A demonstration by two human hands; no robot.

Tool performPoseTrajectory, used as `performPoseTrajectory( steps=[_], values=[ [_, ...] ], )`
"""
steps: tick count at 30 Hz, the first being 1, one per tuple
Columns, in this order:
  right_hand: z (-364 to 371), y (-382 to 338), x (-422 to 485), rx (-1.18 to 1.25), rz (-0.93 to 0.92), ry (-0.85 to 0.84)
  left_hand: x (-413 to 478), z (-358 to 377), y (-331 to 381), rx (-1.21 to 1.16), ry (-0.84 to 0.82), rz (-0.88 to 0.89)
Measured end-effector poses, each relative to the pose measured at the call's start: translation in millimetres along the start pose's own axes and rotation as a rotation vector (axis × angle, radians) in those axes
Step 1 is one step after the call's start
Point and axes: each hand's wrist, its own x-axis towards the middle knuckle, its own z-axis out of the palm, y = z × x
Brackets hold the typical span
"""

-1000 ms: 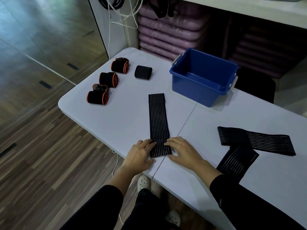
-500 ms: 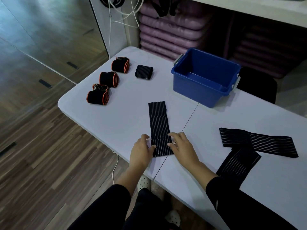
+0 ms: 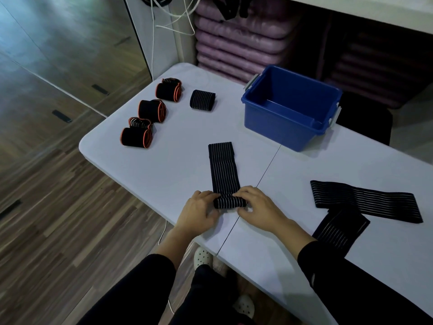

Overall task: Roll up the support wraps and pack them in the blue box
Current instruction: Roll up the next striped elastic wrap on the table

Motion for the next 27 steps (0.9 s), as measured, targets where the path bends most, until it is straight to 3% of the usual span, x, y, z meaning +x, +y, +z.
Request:
performPoseTrajectory(
  steps=[4, 7, 10, 13, 16, 22, 27],
  values=[
    [-4, -7, 10, 0.136, 0.195, -0.022, 9, -6, 10, -0.439, -0.035, -0.411],
    [1, -10, 16, 0.153, 0.265, 0.028, 13, -1, 15, -0.467, -0.043, -0.558],
    [6, -12, 16, 0.048, 0.239, 0.069, 12, 3, 17, -0.278, 0.013, -0.486],
    [3, -9, 11, -0.051, 0.056, 0.184, 9, 2, 15, -0.062, 0.159, -0.186],
    [-6, -4, 8, -0.051, -0.058, 0.1, 9, 0, 6, 0.063, 0.164, 0.076],
    [-13, -5, 11, 0.048, 0.016, 0.035, 12, -3, 6, -0.138, 0.094, -0.088],
    [-18, -6, 11, 0.043, 0.021, -0.051, 13, -4, 7, -0.149, 0.025, -0.077]
  ],
)
